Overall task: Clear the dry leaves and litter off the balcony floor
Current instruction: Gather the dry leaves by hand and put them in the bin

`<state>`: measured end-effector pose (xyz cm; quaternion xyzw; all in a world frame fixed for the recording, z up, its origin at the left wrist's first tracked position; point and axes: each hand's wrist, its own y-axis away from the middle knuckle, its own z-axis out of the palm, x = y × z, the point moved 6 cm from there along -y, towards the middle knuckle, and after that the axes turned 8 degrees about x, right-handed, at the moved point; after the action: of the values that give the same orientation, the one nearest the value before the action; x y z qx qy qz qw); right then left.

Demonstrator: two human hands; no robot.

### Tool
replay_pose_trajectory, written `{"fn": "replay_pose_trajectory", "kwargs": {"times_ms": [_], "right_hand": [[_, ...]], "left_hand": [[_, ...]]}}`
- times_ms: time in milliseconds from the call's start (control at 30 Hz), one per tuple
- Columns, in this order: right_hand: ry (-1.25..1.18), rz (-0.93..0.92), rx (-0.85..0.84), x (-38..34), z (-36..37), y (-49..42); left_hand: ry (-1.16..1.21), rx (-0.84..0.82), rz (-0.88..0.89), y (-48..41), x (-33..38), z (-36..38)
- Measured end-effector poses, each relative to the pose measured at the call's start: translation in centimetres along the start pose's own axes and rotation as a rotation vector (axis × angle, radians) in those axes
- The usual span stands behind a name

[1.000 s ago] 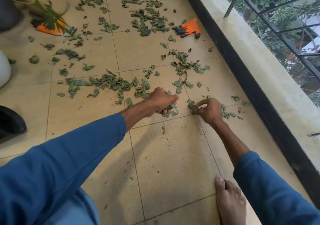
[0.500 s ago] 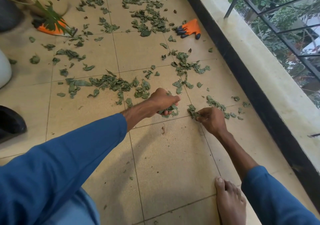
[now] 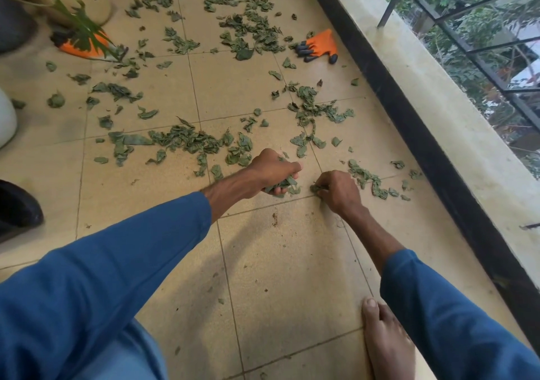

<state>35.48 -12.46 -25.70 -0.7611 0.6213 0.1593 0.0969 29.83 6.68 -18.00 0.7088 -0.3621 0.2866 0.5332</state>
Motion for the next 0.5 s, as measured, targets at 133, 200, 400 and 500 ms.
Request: {"fn": "replay_pose_trajectory", "kwargs": {"times_ms": [133, 200, 400, 500], "right_hand": [[-0.062, 0.077, -0.018, 1.4, -1.1, 1.7], [-0.125, 0.137, -0.036, 3.0, -2.2, 1.8], [-0.208, 0.305, -0.001, 9.5, -6.9, 1.3], [-0.166, 0.367, 0.081, 12.4, -8.7, 1.2]], "left_hand": [[-0.005, -0.012, 0.003, 0.0, 0.1, 0.4], [-0.014, -0.014, 0.006, -0.1, 0.2, 0.8], [-0.035, -0.048, 0.007, -0.4, 0.2, 2.0], [-0.037, -0.052, 0.008, -0.6, 0.2, 2.4]]}}
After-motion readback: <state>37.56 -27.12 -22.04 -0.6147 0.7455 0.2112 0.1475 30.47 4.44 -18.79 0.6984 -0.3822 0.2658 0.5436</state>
